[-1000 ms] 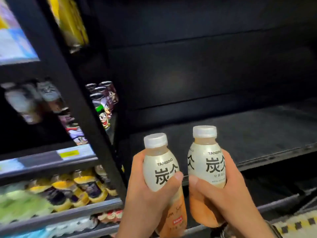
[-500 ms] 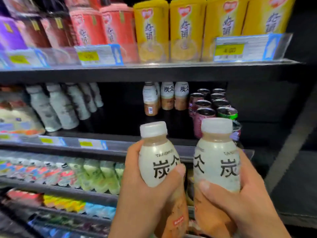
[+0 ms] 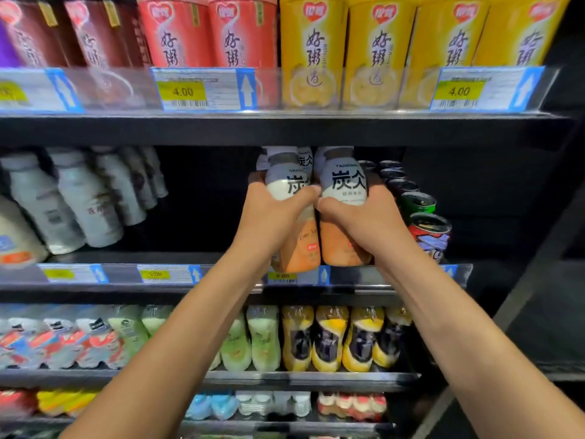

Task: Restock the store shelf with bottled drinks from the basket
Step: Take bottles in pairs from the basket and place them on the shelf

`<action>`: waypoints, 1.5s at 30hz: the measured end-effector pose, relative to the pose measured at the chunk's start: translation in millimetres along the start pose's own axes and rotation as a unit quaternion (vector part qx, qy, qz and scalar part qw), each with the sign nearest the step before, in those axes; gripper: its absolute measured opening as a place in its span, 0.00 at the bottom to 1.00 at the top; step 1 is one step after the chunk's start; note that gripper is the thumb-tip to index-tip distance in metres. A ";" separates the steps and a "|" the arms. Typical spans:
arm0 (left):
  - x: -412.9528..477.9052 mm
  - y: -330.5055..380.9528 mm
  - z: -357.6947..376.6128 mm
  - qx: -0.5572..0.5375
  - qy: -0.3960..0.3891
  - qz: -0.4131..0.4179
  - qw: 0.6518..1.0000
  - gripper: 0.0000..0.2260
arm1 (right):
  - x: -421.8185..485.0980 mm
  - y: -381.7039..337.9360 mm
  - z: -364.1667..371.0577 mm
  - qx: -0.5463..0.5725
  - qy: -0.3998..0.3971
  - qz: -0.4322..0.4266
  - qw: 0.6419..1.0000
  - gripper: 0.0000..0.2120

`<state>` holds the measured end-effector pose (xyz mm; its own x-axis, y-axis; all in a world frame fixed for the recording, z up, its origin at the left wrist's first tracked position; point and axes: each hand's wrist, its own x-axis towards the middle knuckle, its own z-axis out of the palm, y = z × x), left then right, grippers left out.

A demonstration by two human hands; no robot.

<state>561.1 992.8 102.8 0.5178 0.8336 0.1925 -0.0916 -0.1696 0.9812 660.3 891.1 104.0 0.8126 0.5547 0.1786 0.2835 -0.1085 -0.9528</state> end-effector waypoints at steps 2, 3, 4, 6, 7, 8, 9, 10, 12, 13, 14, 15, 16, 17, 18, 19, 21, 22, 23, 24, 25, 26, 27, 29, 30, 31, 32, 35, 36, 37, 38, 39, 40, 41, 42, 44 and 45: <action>19.8 -7.7 4.2 -0.003 0.003 -0.024 1.000 0.15 | 16.6 4.5 8.5 -0.015 0.003 0.031 0.999 0.24; 30.4 -11.3 7.0 -0.004 0.003 -0.035 0.999 0.12 | 24.8 5.9 12.8 -0.023 0.003 0.045 0.999 0.25; 41.4 -14.7 10.4 0.004 0.000 -0.037 0.999 0.12 | 34.5 6.5 17.4 -0.029 0.008 0.044 0.999 0.29; 62.5 -19.1 17.0 0.024 0.003 -0.007 1.000 0.19 | 56.5 5.7 26.3 -0.065 0.026 0.006 0.998 0.37; 72.3 -22.2 19.8 0.032 0.010 0.004 0.999 0.24 | 66.6 4.7 30.5 -0.102 0.029 -0.004 0.994 0.37; 79.1 -25.5 21.8 0.039 0.010 0.010 0.999 0.28 | 74.4 3.8 33.7 -0.140 0.026 0.001 0.990 0.34; 86.5 -30.4 23.6 0.052 0.003 0.018 0.999 0.28 | 82.3 5.5 36.9 -0.165 0.018 0.012 0.986 0.32; 90.9 -34.9 25.8 0.067 -0.005 0.027 0.997 0.28 | 88.2 7.8 39.5 -0.176 0.010 0.022 0.984 0.31; 100.7 -47.0 29.4 0.085 -0.018 0.049 0.995 0.32 | 99.0 16.0 42.6 -0.193 0.016 0.030 0.981 0.33; 107.7 -54.6 31.1 0.083 -0.021 0.058 0.995 0.35 | 101.5 19.3 43.8 -0.191 0.028 0.028 0.981 0.33; 109.0 -57.0 32.9 0.083 -0.025 0.068 0.994 0.36 | 102.5 22.0 44.2 -0.186 0.040 0.027 0.981 0.32; 111.6 -58.8 34.4 0.083 -0.028 0.080 0.993 0.38 | 102.8 23.6 44.7 -0.181 0.050 0.022 0.982 0.31; 113.4 -59.6 35.0 0.086 -0.029 0.087 0.992 0.38 | 102.9 24.9 45.1 -0.181 0.058 0.012 0.982 0.31; 114.6 -59.6 35.1 0.087 -0.033 0.097 0.991 0.38 | 103.2 27.0 45.2 -0.184 0.066 0.000 0.981 0.32; 113.8 -58.3 34.0 0.093 -0.038 0.102 0.990 0.37 | 103.4 29.4 45.2 -0.189 0.076 -0.010 0.979 0.33; 117.2 -61.0 32.5 0.105 -0.038 0.103 0.988 0.36 | 102.8 31.8 45.5 -0.196 0.087 -0.019 0.977 0.33; 117.3 -62.8 28.9 0.131 -0.034 0.103 0.986 0.33 | 100.9 35.8 47.4 -0.213 0.102 -0.036 0.971 0.32; 114.2 -61.1 27.9 0.149 -0.023 0.109 0.983 0.32 | 100.8 36.6 48.1 -0.226 0.103 -0.045 0.968 0.32; 112.8 -61.1 27.2 0.177 -0.005 0.121 0.977 0.32 | 101.4 36.9 48.6 -0.242 0.100 -0.053 0.964 0.31; 109.0 -59.7 26.7 0.213 0.013 0.129 0.968 0.33 | 102.0 37.1 48.9 -0.263 0.095 -0.060 0.958 0.31; 107.6 -60.3 27.0 0.244 0.029 0.132 0.960 0.34 | 103.0 36.2 48.9 -0.287 0.090 -0.067 0.951 0.32; 106.1 -59.9 27.6 0.264 0.034 0.125 0.956 0.35 | 103.7 35.8 49.0 -0.314 0.089 -0.073 0.942 0.33; 105.6 -60.0 28.6 0.274 0.034 0.115 0.954 0.36 | 103.6 35.4 49.2 -0.346 0.091 -0.078 0.930 0.35; 103.9 -57.9 29.5 0.277 0.039 0.091 0.956 0.37 | 101.7 34.0 50.2 -0.400 0.100 -0.087 0.907 0.38; 102.6 -55.9 29.2 0.276 0.044 0.081 0.957 0.37 | 100.4 33.3 51.2 -0.410 0.102 -0.089 0.902 0.39; 102.4 -54.5 28.5 0.276 0.050 0.074 0.957 0.37 | 99.7 33.0 52.4 -0.410 0.101 -0.087 0.903 0.40; 102.1 -52.9 27.5 0.278 0.054 0.069 0.957 0.37 | 99.5 32.7 53.4 -0.400 0.102 -0.084 0.907 0.41; 103.7 -50.7 25.9 0.284 0.056 0.057 0.955 0.37 | 103.4 33.8 56.5 -0.366 0.116 -0.091 0.919 0.39; 104.9 -50.4 26.1 0.288 0.057 0.057 0.954 0.37 | 105.5 34.8 58.0 -0.362 0.119 -0.093 0.920 0.35; 107.1 -51.3 26.7 0.291 0.061 0.059 0.953 0.36 | 107.7 35.7 59.9 -0.363 0.122 -0.093 0.919 0.32; 108.2 -51.6 27.3 0.295 0.066 0.064 0.951 0.34 | 110.2 36.5 61.7 -0.366 0.125 -0.092 0.918 0.30; 109.6 -52.3 27.8 0.300 0.073 0.071 0.949 0.32 | 113.0 37.8 63.5 -0.369 0.128 -0.090 0.916 0.29; 110.7 -53.1 28.5 0.310 0.082 0.077 0.944 0.29 | 116.0 38.7 64.9 -0.370 0.130 -0.089 0.916 0.29; 111.9 -54.0 29.4 0.325 0.091 0.081 0.938 0.27 | 119.6 40.2 66.0 -0.366 0.127 -0.090 0.917 0.28; 112.6 -54.9 30.6 0.340 0.099 0.086 0.931 0.25 | 123.4 41.6 67.2 -0.361 0.120 -0.092 0.920 0.29; 114.0 -57.1 34.3 0.351 0.107 0.101 0.925 0.21 | 132.5 44.3 69.8 -0.349 0.117 -0.096 0.925 0.29; 115.3 -58.3 36.7 0.351 0.109 0.106 0.924 0.20 | 137.1 45.7 70.9 -0.347 0.125 -0.097 0.925 0.28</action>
<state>657.4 1079.5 67.4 0.3605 0.8153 0.4531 0.4422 -0.5771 0.6866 748.6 1020.7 67.6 0.7800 0.4211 0.4629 0.6241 -0.5780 -0.5258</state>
